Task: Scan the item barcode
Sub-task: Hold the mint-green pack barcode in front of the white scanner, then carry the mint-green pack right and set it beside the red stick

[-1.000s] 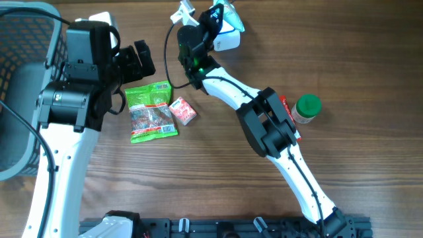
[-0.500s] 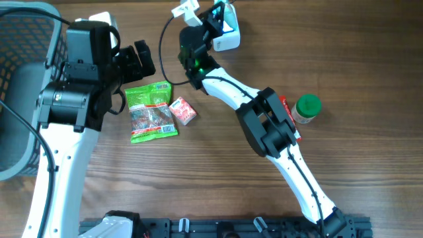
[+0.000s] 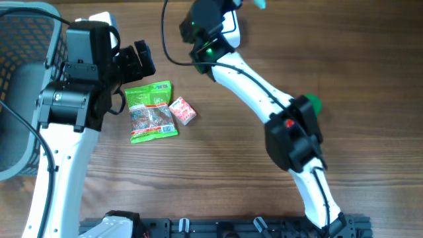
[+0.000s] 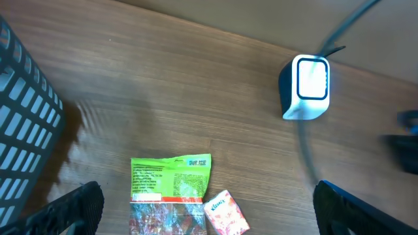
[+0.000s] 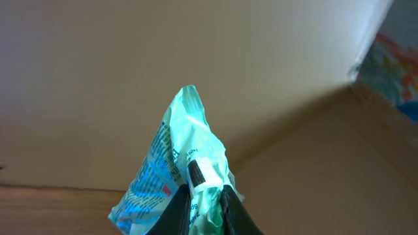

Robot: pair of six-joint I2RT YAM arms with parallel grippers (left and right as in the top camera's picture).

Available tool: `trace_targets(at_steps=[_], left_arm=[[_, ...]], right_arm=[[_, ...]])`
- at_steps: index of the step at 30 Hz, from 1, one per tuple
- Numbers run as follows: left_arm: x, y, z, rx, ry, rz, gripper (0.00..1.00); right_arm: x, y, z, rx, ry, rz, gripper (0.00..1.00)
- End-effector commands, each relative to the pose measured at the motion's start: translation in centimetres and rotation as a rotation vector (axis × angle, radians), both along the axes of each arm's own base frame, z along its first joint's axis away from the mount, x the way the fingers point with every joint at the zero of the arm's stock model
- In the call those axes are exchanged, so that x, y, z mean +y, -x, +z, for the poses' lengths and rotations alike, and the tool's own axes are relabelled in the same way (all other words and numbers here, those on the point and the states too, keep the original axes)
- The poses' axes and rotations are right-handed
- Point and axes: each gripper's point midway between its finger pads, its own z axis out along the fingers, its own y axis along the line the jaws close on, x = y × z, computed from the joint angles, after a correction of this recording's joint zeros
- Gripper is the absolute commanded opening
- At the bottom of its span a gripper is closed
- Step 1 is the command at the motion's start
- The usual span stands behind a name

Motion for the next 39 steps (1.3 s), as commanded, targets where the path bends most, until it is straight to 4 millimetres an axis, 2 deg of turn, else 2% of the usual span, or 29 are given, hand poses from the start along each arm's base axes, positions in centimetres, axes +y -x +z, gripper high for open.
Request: trace_targets(at_steps=[1, 7, 9, 10, 11, 15, 16, 18, 19, 21, 22, 26, 30, 33, 36, 37, 38, 39], left_arm=[[0.1, -0.1, 0.3, -0.009, -0.014, -0.004, 1.0], [0.1, -0.1, 0.3, -0.009, -0.014, -0.004, 1.0], [0.1, -0.1, 0.3, -0.009, -0.014, -0.004, 1.0], [0.1, -0.1, 0.3, -0.009, -0.014, -0.004, 1.0], [0.1, -0.1, 0.3, -0.009, -0.014, -0.004, 1.0], [0.1, -0.1, 0.3, -0.009, -0.014, -0.004, 1.0], [0.1, -0.1, 0.3, -0.009, -0.014, -0.004, 1.0], [0.1, -0.1, 0.3, -0.009, -0.014, -0.004, 1.0], [0.1, -0.1, 0.3, -0.009, -0.014, -0.004, 1.0], [0.1, -0.1, 0.3, -0.009, -0.014, -0.004, 1.0], [0.1, -0.1, 0.3, -0.009, -0.014, -0.004, 1.0], [0.1, -0.1, 0.3, -0.009, -0.014, -0.004, 1.0], [0.1, -0.1, 0.3, -0.009, -0.014, -0.004, 1.0], [0.1, -0.1, 0.3, -0.009, -0.014, -0.004, 1.0], [0.1, -0.1, 0.3, -0.009, -0.014, -0.004, 1.0], [0.1, -0.1, 0.3, -0.009, -0.014, -0.004, 1.0], [0.1, -0.1, 0.3, -0.009, -0.014, -0.004, 1.0], [0.1, -0.1, 0.3, -0.009, -0.014, -0.004, 1.0]], right_arm=[[-3.9, 5.0, 9.1, -0.095, -0.115, -0.064, 0.04], [-8.3, 10.6, 15.8, -0.071, -0.149, -0.062, 0.04], [-8.7, 11.4, 16.0, -0.046, -0.156, 0.003, 0.04], [-8.7, 11.7, 15.3, -0.01, -0.161, 0.053, 0.04], [-8.6, 12.1, 14.2, 0.031, -0.189, 0.113, 0.04], [-7.7, 14.3, 6.2, 0.328, -0.542, 0.373, 0.04], [-6.6, 15.3, 3.1, 0.489, -0.698, 0.458, 0.04], [-4.3, 18.3, -1.5, 0.807, -0.924, 0.594, 0.04], [-3.8, 20.0, -3.4, 0.943, -1.017, 0.615, 0.04], [-4.4, 22.6, -6.9, 1.159, -1.056, 0.575, 0.04], [-5.5, 24.3, -10.3, 1.305, -1.015, 0.509, 0.04], [-6.1, 25.5, -16.6, 1.445, -0.977, 0.449, 0.04], [-8.7, 24.3, -23.6, 1.413, -0.843, 0.335, 0.04], [-9.4, 23.3, -27.1, 1.353, -0.801, 0.328, 0.05], [-9.3, 22.8, -28.6, 1.317, -0.796, 0.345, 0.05], [-9.3, 22.6, -29.0, 1.306, -0.796, 0.352, 0.11], [-9.2, 22.4, -29.2, 1.295, -0.795, 0.36, 0.55], [-9.4, 22.1, -29.2, 1.281, -0.785, 0.354, 0.69]])
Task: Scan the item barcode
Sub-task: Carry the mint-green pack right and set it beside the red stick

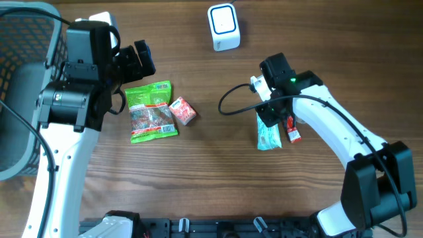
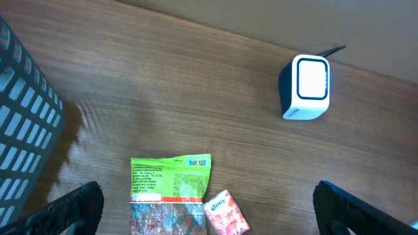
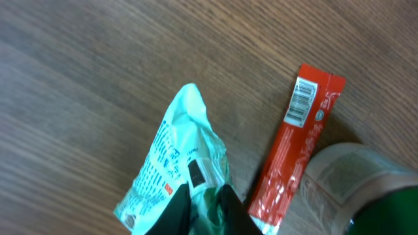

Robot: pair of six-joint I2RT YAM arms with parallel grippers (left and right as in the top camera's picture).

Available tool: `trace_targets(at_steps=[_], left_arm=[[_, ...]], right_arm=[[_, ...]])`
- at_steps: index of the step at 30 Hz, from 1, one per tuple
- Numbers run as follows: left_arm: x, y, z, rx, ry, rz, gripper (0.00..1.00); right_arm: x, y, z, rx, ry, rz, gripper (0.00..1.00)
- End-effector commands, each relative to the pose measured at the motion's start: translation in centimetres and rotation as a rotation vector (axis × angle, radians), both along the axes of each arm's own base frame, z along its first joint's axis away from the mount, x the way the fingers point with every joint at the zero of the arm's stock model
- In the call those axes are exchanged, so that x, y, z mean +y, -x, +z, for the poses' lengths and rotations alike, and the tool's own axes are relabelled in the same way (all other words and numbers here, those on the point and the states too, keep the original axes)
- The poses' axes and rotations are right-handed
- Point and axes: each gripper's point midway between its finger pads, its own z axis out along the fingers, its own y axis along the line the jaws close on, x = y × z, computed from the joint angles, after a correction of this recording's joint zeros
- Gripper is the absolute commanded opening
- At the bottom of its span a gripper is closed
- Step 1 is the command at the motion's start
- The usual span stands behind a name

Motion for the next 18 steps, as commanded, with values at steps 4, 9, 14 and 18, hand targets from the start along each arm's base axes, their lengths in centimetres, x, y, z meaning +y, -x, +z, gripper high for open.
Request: trace_targets(at_steps=[4, 9, 14, 18], left_arm=[[0.1, 0.0, 0.3, -0.01, -0.014, -0.004, 1.0], [0.1, 0.0, 0.3, -0.01, -0.014, -0.004, 1.0], [0.1, 0.0, 0.3, -0.01, -0.014, -0.004, 1.0], [0.1, 0.0, 0.3, -0.01, -0.014, -0.004, 1.0]], right_arm=[[-0.7, -2.3, 0.3, -0.105, 0.021, -0.121, 0.9], [5.2, -1.1, 0.9, 0.029, -0.34, -0.251, 0.62], [5.7, 0.3, 0.7, 0.107, -0.359, -0.366, 0.21], [6.3, 1.6, 0.5, 0.135, -0.332, -0.335, 0.2]])
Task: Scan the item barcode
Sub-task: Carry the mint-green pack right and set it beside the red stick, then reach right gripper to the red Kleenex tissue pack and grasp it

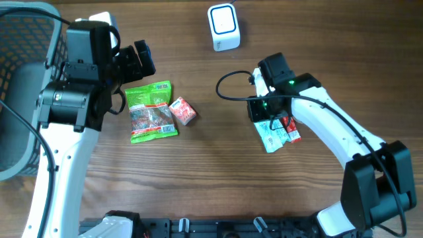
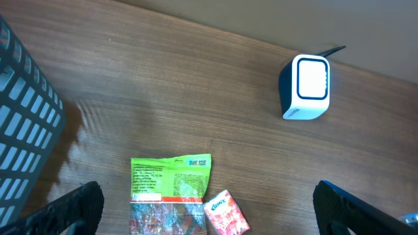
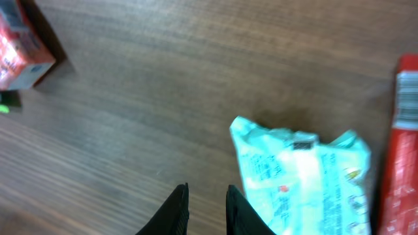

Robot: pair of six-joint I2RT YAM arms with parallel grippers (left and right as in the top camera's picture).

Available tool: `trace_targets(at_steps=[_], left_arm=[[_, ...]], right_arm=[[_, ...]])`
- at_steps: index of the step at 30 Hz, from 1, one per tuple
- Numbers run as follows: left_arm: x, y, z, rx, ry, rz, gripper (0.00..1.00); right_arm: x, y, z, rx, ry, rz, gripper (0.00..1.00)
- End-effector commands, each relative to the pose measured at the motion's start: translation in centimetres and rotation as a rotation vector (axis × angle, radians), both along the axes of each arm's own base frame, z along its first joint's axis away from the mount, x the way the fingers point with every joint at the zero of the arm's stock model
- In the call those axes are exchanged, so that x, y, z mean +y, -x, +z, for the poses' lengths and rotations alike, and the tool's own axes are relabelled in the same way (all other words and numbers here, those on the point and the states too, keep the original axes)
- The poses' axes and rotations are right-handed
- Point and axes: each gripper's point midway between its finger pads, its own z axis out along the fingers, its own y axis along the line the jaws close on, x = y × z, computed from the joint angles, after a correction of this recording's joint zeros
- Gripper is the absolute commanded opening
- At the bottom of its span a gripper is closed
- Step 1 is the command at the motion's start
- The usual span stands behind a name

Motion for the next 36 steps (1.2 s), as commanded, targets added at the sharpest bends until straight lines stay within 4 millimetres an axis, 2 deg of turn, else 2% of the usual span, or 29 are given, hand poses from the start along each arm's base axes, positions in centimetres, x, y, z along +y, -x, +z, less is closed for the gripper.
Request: trace_targets(at_steps=[1, 8, 13, 16, 22, 27, 33, 35, 36], left_arm=[[0.1, 0.0, 0.3, -0.009, -0.014, -0.004, 1.0], [0.1, 0.0, 0.3, -0.009, -0.014, -0.004, 1.0], [0.1, 0.0, 0.3, -0.009, -0.014, -0.004, 1.0], [0.1, 0.0, 0.3, -0.009, -0.014, -0.004, 1.0], [0.1, 0.0, 0.3, -0.009, -0.014, -0.004, 1.0], [0.1, 0.0, 0.3, -0.009, -0.014, -0.004, 1.0], [0.1, 0.0, 0.3, -0.009, -0.014, -0.004, 1.0], [0.1, 0.0, 0.3, -0.009, -0.014, -0.004, 1.0], [0.1, 0.0, 0.3, -0.009, -0.014, -0.004, 1.0]], right_arm=[[1.3, 1.4, -0.1, 0.04, -0.016, 0.007, 0.21], [0.6, 2.5, -1.1, 0.038, 0.126, -0.001, 0.2], [0.2, 3.0, -3.8, 0.016, 0.128, -0.002, 0.22], [-2.2, 2.2, -5.3, -0.06, 0.247, -0.036, 0.25], [-4.6, 0.8, -5.3, -0.146, 0.373, -0.102, 0.27], [-5.6, 0.4, -5.2, -0.157, 0.395, -0.148, 0.27], [-4.3, 1.1, -5.5, -0.11, 0.323, -0.121, 0.28], [-2.0, 1.0, -5.3, -0.101, 0.211, -0.056, 0.3], [-0.5, 1.2, -5.1, -0.095, 0.14, 0.009, 0.36]])
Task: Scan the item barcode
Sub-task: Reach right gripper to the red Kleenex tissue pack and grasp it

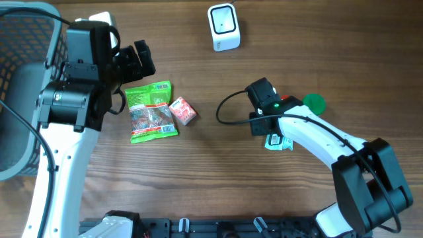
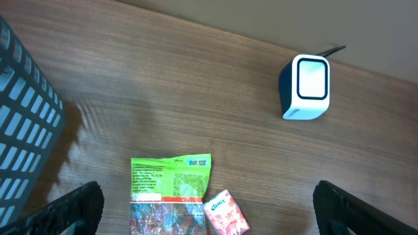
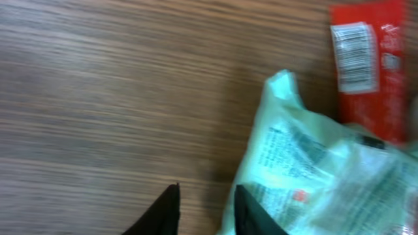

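The white scanner [image 1: 223, 26] stands at the back of the table, its window also in the left wrist view [image 2: 305, 87]. A mint-green packet [image 3: 313, 170] lies flat on the wood beside a red bar [image 3: 364, 62] whose barcode faces up. My right gripper [image 3: 206, 212] is open just left of the packet, the right finger at the packet's edge and bare wood between the fingers. From overhead the right wrist covers most of the packet [image 1: 278, 141]. My left gripper [image 2: 206, 202] hangs wide open above a green snack bag [image 2: 171, 189] and a small pink tissue pack [image 2: 225, 214].
A grey wire basket [image 1: 20, 66] fills the far left. A green round cap [image 1: 312, 102] sits right of the right wrist. The scanner's black cable [image 1: 228, 112] loops across the table beside the right arm.
The right wrist has moved nearer and leftward over the mint packet, which still lies on the table. The green cap now shows. The left arm has not moved.
My right gripper was shut on the mint packet, held up at the back by the scanner. Then it held the packet low over the table beside the red bar. Then it was open with the packet lying flat, where it still lies.
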Robot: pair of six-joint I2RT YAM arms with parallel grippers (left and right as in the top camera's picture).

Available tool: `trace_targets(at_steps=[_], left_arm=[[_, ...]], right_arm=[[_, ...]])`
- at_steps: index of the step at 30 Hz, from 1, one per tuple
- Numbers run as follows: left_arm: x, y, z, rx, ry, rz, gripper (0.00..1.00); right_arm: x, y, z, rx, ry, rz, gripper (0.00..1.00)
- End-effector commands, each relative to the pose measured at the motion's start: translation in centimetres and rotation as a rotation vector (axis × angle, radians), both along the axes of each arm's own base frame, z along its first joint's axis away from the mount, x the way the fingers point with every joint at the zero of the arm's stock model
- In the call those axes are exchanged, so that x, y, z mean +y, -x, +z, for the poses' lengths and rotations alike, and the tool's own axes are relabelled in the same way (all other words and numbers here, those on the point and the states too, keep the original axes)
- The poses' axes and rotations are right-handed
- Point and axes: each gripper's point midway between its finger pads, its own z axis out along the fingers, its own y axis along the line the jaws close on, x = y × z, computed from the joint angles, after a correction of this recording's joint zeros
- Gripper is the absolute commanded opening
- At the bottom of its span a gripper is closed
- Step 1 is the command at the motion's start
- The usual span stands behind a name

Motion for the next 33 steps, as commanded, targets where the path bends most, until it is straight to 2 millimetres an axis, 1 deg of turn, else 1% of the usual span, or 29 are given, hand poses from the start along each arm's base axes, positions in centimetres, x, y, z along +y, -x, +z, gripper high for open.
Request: trace_targets(at_steps=[1, 3, 4, 5, 6, 8, 10, 11, 12, 14, 16, 17, 18, 20, 21, 23, 25, 29, 31, 32, 33], left_arm=[[0.1, 0.0, 0.3, -0.009, -0.014, -0.004, 1.0], [0.1, 0.0, 0.3, -0.009, -0.014, -0.004, 1.0], [0.1, 0.0, 0.3, -0.009, -0.014, -0.004, 1.0], [0.1, 0.0, 0.3, -0.009, -0.014, -0.004, 1.0], [0.1, 0.0, 0.3, -0.009, -0.014, -0.004, 1.0], [0.1, 0.0, 0.3, -0.009, -0.014, -0.004, 1.0], [0.1, 0.0, 0.3, -0.009, -0.014, -0.004, 1.0], [0.1, 0.0, 0.3, -0.009, -0.014, -0.004, 1.0], [0.1, 0.0, 0.3, -0.009, -0.014, -0.004, 1.0], [0.1, 0.0, 0.3, -0.009, -0.014, -0.004, 1.0], [0.1, 0.0, 0.3, -0.009, -0.014, -0.004, 1.0], [0.1, 0.0, 0.3, -0.009, -0.014, -0.004, 1.0], [0.1, 0.0, 0.3, -0.009, -0.014, -0.004, 1.0], [0.1, 0.0, 0.3, -0.009, -0.014, -0.004, 1.0], [0.1, 0.0, 0.3, -0.009, -0.014, -0.004, 1.0], [0.1, 0.0, 0.3, -0.009, -0.014, -0.004, 1.0], [0.1, 0.0, 0.3, -0.009, -0.014, -0.004, 1.0], [0.1, 0.0, 0.3, -0.009, -0.014, -0.004, 1.0], [0.1, 0.0, 0.3, -0.009, -0.014, -0.004, 1.0], [0.1, 0.0, 0.3, -0.009, -0.014, -0.004, 1.0], [0.1, 0.0, 0.3, -0.009, -0.014, -0.004, 1.0]], right_arm=[[4.5, 0.6, 0.4, 0.055, -0.223, 0.167, 0.39], [7.9, 0.7, 1.8, 0.058, -0.393, 0.265, 0.43], [9.4, 0.7, 2.5, 0.05, -0.472, 0.299, 0.43], [10.8, 0.7, 3.2, 0.04, -0.534, 0.332, 0.45], [11.7, 0.6, 3.6, 0.025, -0.563, 0.342, 0.47], [13.6, 0.3, 4.5, -0.029, -0.586, 0.391, 0.49], [15.3, -0.3, 6.2, -0.066, -0.605, 0.41, 0.48], [15.8, -0.6, 7.0, -0.079, -0.602, 0.416, 0.48], [16.5, -1.4, 8.5, -0.112, -0.578, 0.417, 0.48], [17.2, -2.6, 10.5, -0.177, -0.535, 0.41, 0.48], [18.3, -3.3, 11.7, -0.253, -0.514, 0.431, 0.48], [19.0, -3.1, 11.8, -0.273, -0.511, 0.469, 0.49], [20.0, -2.8, 11.6, -0.289, -0.498, 0.511, 0.49], [20.7, -2.9, 10.6, -0.316, -0.446, 0.518, 0.48], [21.3, -3.2, 9.6, -0.347, -0.392, 0.536, 0.48], [21.5, -4.1, 8.1, -0.387, -0.318, 0.535, 0.5], [21.4, -5.0, 6.1, -0.398, -0.261, 0.511, 0.51], [21.3, -5.8, 2.0, -0.33, -0.292, 0.49, 0.51], [21.1, -6.1, 0.8, -0.29, -0.332, 0.47, 0.51], [21.1, -6.0, 0.7, -0.268, -0.363, 0.474, 0.5], [21.2, -5.9, 0.7, -0.25, -0.395, 0.471, 0.47]])
